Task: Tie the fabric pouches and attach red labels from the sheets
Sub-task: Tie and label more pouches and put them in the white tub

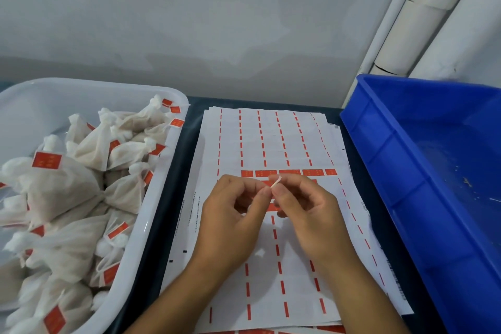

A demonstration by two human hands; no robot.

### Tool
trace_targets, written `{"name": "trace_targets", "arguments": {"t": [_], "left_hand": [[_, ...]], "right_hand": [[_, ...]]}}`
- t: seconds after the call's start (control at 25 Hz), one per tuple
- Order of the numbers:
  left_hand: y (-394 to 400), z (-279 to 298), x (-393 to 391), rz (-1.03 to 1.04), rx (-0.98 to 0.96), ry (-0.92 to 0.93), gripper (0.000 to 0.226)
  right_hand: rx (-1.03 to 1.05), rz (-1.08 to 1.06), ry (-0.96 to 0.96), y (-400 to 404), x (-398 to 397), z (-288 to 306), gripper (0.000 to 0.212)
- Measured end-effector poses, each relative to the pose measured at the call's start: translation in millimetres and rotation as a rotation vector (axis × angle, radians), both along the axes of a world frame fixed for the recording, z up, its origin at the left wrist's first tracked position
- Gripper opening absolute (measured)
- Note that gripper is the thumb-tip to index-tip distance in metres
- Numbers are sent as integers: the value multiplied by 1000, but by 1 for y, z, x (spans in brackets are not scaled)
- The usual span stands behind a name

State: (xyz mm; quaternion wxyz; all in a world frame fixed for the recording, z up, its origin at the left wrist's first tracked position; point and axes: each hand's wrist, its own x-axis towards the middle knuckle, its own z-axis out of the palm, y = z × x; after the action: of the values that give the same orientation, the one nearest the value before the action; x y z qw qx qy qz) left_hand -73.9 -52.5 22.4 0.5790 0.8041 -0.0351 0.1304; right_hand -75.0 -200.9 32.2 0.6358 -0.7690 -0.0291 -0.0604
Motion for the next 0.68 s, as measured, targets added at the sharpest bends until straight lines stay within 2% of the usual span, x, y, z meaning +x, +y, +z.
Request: {"name": "trace_targets", "arguments": {"t": [0.12,0.2,0.32,0.4,0.48,0.56,0.68], "left_hand": [[1,0,-1,-46,-49,37,7],[2,2,-2,-164,-88,85,7],[1,1,-8,-278,-5,111,36],[0,-3,-8,-237,68,75,45],[-1,-6,-6,-172,88,72,42],[0,-5,-4,-116,89,121,43],[0,2,-4,-103,88,184,58]], "right_hand": [[-23,-22,-36,2,-2,1,21],[-17,-37,-50,3,-3,-1,20],[-23,-83,-77,2,-3,-1,18],[-35,-120,-113,1,-4,0,16],[-46,-146,-133,1,-5,1,11],[-42,-169,-164,5,-6,6,6],[-26,-173,-259,18,-7,26,12]]}}
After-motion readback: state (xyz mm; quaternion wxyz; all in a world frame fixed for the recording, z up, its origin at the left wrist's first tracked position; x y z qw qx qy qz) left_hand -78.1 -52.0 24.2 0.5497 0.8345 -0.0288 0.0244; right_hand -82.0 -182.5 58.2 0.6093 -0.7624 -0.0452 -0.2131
